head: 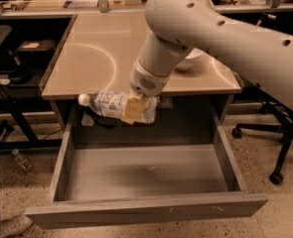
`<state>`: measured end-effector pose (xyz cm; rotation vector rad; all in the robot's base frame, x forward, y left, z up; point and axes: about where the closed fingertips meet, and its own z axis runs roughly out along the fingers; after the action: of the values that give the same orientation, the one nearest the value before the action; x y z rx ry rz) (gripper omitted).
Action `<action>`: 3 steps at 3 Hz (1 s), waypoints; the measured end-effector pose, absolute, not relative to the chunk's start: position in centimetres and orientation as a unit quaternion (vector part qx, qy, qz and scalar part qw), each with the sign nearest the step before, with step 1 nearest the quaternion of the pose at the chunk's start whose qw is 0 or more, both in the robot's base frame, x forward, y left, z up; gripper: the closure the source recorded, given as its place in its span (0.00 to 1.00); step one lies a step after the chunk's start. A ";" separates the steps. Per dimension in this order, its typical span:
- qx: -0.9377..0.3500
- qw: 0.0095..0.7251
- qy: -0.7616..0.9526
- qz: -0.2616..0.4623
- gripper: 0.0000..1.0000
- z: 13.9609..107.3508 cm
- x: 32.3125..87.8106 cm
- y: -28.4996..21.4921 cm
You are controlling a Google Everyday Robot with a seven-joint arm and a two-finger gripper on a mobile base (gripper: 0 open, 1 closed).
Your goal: Pick blue plastic bottle from top drawer and place on counter
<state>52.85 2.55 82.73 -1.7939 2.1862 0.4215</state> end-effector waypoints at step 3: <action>-0.614 0.121 0.766 0.145 1.00 85.0 64.0 5.0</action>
Offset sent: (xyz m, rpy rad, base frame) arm 0.1170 0.0259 0.0371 -0.0169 0.0280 -0.0165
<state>63.97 5.01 84.95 -1.7920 2.2378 0.4242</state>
